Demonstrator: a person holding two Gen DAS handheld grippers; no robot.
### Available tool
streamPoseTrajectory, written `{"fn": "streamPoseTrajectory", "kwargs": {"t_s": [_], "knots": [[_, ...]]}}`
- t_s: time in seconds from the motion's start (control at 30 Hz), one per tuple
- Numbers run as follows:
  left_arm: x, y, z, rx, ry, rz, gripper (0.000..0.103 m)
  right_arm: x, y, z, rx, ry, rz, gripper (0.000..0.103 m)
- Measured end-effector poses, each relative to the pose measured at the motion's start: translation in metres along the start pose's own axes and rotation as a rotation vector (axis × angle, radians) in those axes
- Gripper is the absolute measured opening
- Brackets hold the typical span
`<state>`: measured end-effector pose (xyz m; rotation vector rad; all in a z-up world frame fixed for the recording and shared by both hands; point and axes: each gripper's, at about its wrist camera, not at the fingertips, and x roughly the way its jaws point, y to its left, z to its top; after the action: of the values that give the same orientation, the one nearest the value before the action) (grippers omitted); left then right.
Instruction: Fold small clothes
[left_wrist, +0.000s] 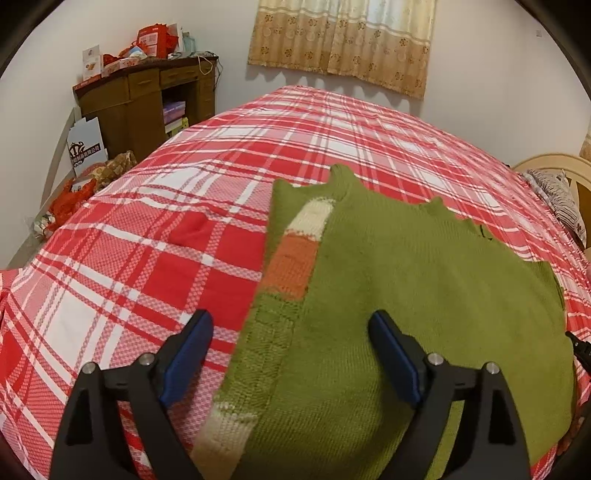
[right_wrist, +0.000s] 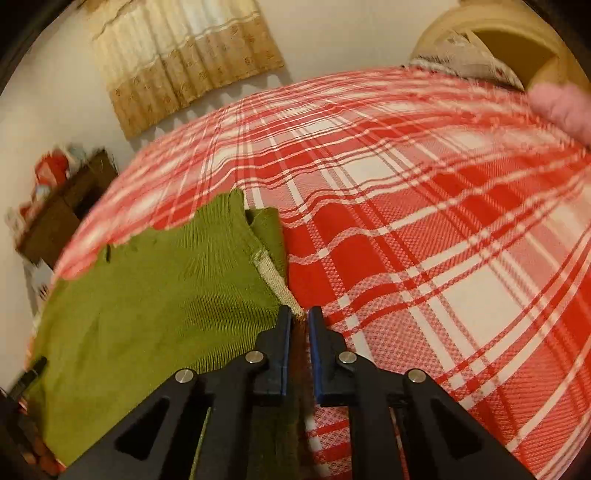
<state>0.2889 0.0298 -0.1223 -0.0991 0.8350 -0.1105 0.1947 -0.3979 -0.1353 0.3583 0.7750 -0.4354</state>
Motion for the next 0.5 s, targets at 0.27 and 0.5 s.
{"fn": "streamPoseTrajectory", "kwargs": {"t_s": [0.27, 0.5], "knots": [[0.0, -0.004, -0.003, 0.011, 0.008, -0.012, 0.098, -0.05, -0.012, -0.023, 0.08, -0.054, -0.123, 0.034], [-0.003, -0.007, -0.006, 0.023, 0.007, 0.011, 0.098, -0.075, 0.065, -0.038, -0.158, -0.106, 0.071, 0.034]]}}
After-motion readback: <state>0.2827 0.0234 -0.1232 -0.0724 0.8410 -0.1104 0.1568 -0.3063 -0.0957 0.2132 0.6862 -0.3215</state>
